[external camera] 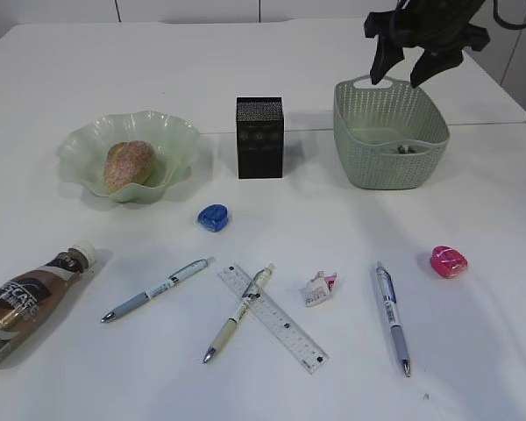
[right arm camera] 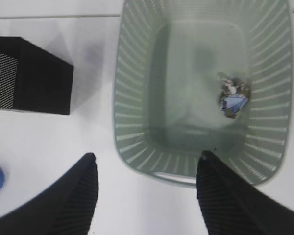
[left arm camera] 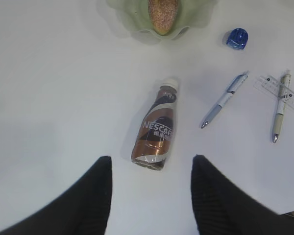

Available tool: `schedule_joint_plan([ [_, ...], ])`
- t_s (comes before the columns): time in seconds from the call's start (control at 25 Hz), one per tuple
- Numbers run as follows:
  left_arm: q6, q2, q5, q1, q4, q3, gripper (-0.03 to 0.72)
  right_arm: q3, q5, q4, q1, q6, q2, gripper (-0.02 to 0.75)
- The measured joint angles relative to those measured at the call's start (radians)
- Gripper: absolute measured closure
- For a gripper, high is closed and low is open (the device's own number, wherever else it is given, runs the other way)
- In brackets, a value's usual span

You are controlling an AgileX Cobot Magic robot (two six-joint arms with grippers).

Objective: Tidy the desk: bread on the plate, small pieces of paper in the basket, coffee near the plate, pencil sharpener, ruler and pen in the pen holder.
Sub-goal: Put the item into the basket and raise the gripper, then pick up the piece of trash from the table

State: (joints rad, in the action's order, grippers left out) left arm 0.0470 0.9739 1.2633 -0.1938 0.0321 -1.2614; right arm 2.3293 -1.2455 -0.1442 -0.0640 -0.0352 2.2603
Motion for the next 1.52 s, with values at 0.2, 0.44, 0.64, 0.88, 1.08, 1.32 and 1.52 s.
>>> schedule_joint_plan([
  [0.2, 0.0, 0.0, 0.0, 0.0, -0.002, 0.0, 0.33, -0.169, -0.001, -0.025, -0.022, 0.021, -0.082, 0.24],
  [0.44, 0.0, 0.0, 0.0, 0.0, -0.013, 0.0, 0.33, -0.366, -0.001, -0.03, -0.043, 0.022, -0.227, 0.241],
  [0.64, 0.0, 0.0, 0.0, 0.0, -0.05, 0.0, 0.33, -0.468, -0.001, -0.027, -0.134, 0.035, -0.308, 0.241],
  [0.88, 0.0, -0.019, 0.0, 0.0, -0.057, 0.0, 0.33, -0.558, -0.001, 0.076, -0.298, 0.029, -0.316, 0.24],
  [1.08, 0.0, -0.04, 0.0, 0.0, -0.076, 0.0, 0.33, -0.634, 0.005, 0.125, -0.356, 0.006, -0.316, 0.241],
  [1.32, 0.0, -0.048, 0.0, 0.0, -0.089, 0.0, 0.33, -0.709, 0.009, 0.135, -0.356, 0.004, -0.262, 0.241],
  [1.52, 0.0, -0.048, 0.0, 0.0, -0.09, 0.0, 0.331, -0.713, 0.022, 0.076, -0.356, 0.0, -0.193, 0.241],
])
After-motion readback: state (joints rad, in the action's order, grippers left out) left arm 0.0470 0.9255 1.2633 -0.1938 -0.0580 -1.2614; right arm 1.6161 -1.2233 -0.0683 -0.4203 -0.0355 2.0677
